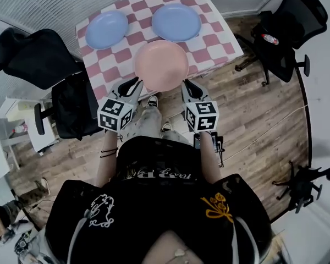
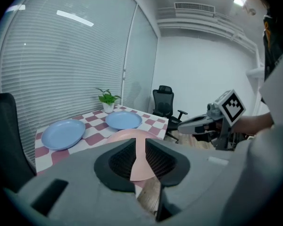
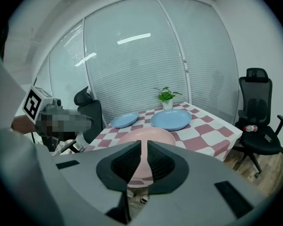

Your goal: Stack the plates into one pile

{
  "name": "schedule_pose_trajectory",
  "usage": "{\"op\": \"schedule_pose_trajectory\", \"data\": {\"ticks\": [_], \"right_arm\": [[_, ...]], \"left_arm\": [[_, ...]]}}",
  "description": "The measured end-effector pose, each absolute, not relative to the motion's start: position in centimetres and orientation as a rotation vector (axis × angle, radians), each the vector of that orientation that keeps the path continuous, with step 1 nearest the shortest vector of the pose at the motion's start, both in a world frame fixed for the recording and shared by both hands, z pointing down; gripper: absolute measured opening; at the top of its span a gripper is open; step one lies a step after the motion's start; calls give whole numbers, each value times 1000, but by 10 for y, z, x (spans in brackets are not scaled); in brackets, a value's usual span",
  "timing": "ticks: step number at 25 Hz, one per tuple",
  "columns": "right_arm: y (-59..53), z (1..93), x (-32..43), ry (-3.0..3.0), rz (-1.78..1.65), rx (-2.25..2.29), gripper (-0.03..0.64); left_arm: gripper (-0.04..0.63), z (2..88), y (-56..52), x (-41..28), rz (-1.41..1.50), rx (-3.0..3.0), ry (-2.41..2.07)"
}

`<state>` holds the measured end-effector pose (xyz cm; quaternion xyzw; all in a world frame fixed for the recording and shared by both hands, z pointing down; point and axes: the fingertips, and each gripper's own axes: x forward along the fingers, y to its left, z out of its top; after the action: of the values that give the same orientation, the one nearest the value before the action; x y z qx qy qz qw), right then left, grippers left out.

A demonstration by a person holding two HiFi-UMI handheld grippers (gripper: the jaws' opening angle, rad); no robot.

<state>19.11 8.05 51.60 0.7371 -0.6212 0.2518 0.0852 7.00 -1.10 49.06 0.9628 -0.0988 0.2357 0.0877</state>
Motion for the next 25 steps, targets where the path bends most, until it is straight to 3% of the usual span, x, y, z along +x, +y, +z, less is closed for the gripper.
{"op": "schedule_pose_trajectory", "data": {"ticks": [9,13,14,16,17,25], "right_arm": [[56,574,234,-1718,944,2183,20],[57,603,245,-1625,1068,2193,23],[57,611,246,-1605,1099,2185,33],[58,627,246,-1578,1165,2151,129],[58,634,244,-1568,1197,2129,144],[54,653,239,-1491,1340,2038,133]], "left_arm": [[73,558,-63,77,945,2737,-267],[185,591,-73,75,993,2630,-241],[189,599,-74,76,1005,2609,-231],[190,613,-74,77,1029,2580,-209],[190,620,-75,78,1039,2569,-199],[189,647,-77,81,1096,2542,-81]]}}
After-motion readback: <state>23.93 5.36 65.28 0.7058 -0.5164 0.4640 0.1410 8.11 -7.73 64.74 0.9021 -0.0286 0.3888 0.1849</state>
